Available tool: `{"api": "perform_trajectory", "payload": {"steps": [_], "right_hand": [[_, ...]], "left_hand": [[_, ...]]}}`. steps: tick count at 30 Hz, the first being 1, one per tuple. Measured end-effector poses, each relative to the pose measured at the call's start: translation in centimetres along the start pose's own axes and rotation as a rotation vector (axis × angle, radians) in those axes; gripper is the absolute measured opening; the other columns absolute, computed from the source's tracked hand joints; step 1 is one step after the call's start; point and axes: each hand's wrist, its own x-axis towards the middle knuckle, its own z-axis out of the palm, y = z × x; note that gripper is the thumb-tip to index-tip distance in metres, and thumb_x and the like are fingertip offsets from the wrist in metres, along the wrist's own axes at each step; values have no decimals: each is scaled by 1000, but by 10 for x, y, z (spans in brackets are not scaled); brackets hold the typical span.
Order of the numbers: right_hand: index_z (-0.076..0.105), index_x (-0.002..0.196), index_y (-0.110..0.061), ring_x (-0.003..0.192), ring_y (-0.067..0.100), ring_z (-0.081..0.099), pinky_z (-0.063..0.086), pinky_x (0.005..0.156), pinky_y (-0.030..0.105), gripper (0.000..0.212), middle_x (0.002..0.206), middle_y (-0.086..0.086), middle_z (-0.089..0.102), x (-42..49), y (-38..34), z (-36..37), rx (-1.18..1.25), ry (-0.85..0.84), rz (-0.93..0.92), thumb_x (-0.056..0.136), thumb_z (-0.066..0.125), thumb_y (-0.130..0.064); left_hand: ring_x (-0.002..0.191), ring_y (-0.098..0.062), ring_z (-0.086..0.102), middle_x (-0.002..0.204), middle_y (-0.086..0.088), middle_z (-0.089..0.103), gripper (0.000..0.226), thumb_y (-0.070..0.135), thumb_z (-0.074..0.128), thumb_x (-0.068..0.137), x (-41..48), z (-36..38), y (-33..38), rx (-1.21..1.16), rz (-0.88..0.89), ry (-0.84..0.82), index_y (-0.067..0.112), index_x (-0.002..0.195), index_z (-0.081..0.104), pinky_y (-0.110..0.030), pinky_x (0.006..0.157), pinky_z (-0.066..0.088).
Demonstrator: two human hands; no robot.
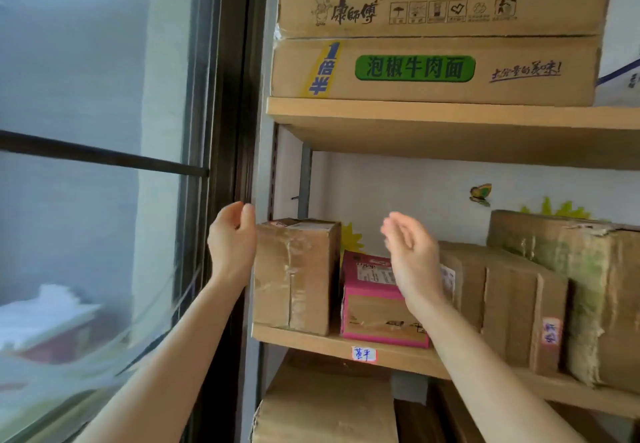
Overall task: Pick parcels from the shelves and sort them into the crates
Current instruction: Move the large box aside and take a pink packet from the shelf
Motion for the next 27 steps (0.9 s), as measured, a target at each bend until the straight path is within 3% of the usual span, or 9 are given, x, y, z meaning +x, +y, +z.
{"api": "perform_trajectory", "payload": {"steps": [2, 6, 8, 10, 13, 16, 19, 27], "right_hand": [[39, 139, -13, 129, 16, 44, 33, 103, 23, 46, 141, 3, 46, -6, 7, 36, -113, -181, 72, 98, 40, -33], [18, 149, -15, 140, 21, 27, 23, 113, 34, 59, 153, 5, 27, -5, 3, 79, -204, -319, 164, 98, 33, -41], [20, 148, -15, 139, 20, 28, 24, 112, 33, 56, 152, 4, 29, -7, 1, 83, -177, -276, 164, 99, 34, -38], [32, 143, -16, 131, 19, 41, 34, 110, 37, 51, 144, 3, 43, -16, 1, 79, -139, -208, 109, 97, 39, -38], [46, 131, -18, 116, 11, 54, 47, 99, 35, 42, 126, -3, 58, -40, 3, 70, -69, -134, -37, 93, 50, -34], [49, 128, -18, 115, 4, 55, 48, 96, 22, 43, 123, -7, 59, -74, 9, 60, -27, -76, -153, 88, 55, -32], [48, 129, -16, 115, -3, 54, 46, 93, 11, 44, 123, -8, 58, -102, 15, 57, 28, -16, -265, 87, 54, -29], [45, 127, -17, 116, -2, 54, 45, 93, 11, 46, 122, -13, 56, -111, 10, 58, 89, 5, -310, 88, 49, -41]], "left_hand": [[71, -14, 50, 78, -4, 56, 27, 29, 42, 97, -5, -4, -20, 102, -81, -87, 14, 79, 56, -32, 73, 40], [83, -16, 54, 89, -4, 60, 30, 37, 40, 97, -8, -1, -40, 79, -209, -272, 15, 90, 60, -22, 64, 40], [82, -16, 56, 92, -6, 62, 38, 39, 41, 96, -11, -1, -40, 7, -231, -297, 8, 103, 62, -21, 64, 40], [83, -10, 55, 98, -2, 61, 38, 41, 43, 95, -19, -7, -33, -63, -247, -246, 10, 113, 56, -20, 64, 41], [81, -1, 53, 92, 8, 56, 28, 40, 47, 93, -42, -20, -23, -208, -260, -185, 17, 109, 49, -15, 63, 39], [78, 2, 59, 92, 7, 60, 12, 35, 50, 92, -73, -38, -22, -313, -156, -180, 24, 96, 49, -10, 63, 47], [81, 4, 61, 95, 3, 62, 11, 31, 51, 90, -93, -52, -26, -401, -60, -187, 22, 96, 50, -12, 69, 50], [83, 3, 62, 97, 1, 62, 13, 33, 49, 87, -96, -57, -21, -429, 9, -211, 24, 96, 47, -14, 70, 51]]}}
